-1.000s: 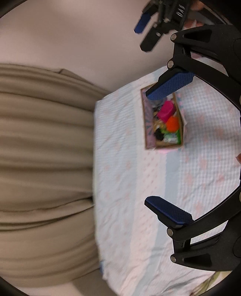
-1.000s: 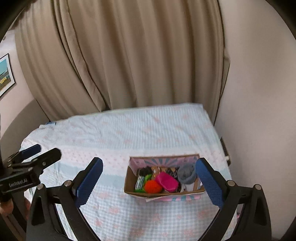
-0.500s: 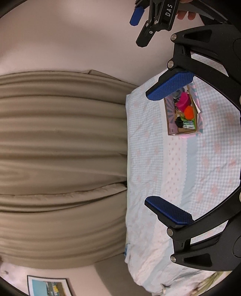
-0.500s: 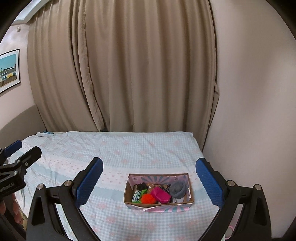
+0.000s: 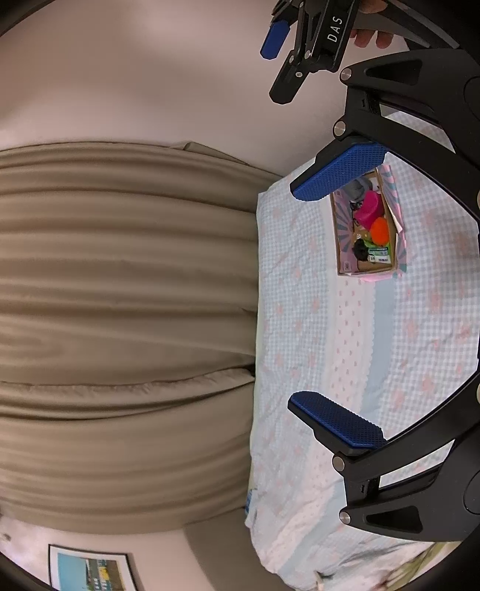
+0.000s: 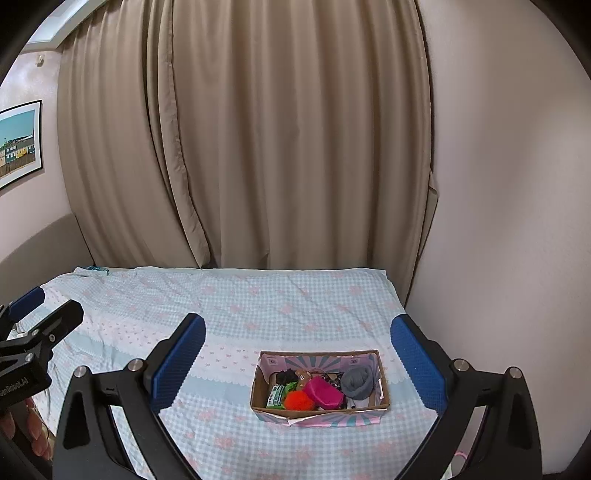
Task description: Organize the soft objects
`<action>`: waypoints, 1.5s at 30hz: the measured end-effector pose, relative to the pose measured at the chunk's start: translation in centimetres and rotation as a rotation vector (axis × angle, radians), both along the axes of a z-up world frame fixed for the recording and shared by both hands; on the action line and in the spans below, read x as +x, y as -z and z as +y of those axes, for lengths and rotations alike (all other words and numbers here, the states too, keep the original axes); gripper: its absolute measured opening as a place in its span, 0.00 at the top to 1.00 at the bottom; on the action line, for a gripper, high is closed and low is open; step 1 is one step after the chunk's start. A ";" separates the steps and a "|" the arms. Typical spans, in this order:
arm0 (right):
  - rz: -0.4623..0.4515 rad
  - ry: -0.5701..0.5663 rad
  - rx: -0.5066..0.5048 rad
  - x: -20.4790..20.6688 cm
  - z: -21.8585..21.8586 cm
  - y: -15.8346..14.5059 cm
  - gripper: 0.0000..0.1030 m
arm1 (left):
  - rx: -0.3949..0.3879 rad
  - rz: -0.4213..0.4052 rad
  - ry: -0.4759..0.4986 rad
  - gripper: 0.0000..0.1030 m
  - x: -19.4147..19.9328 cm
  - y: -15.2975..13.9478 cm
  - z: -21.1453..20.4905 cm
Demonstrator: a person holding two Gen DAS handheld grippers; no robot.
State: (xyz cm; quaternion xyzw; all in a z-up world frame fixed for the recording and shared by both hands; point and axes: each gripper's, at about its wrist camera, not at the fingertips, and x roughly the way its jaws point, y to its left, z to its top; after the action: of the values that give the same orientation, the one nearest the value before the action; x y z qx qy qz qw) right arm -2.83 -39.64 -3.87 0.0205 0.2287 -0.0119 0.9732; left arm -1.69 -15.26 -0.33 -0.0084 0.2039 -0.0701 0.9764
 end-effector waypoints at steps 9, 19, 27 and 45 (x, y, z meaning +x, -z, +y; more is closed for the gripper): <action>-0.001 -0.001 0.003 0.5 0.3 0.1 0.03 | 0.007 0.000 0.002 0.00 0.4 0.2 0.0; 0.001 -0.003 0.003 0.6 0.3 0.0 0.03 | 0.008 -0.012 -0.008 0.00 1.6 0.0 0.3; 0.001 -0.002 0.003 1.2 0.6 -0.2 0.03 | 0.011 -0.016 -0.008 0.00 2.0 0.1 0.1; -0.003 0.005 0.004 2.2 0.5 -0.4 0.03 | 0.009 -0.020 -0.005 0.00 2.6 -0.1 0.3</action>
State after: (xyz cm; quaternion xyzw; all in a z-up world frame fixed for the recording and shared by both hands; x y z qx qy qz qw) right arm -0.60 -39.17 -3.46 0.0230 0.2274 -0.0136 0.9734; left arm 0.91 -14.97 -0.25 -0.0036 0.1943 -0.0670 0.9786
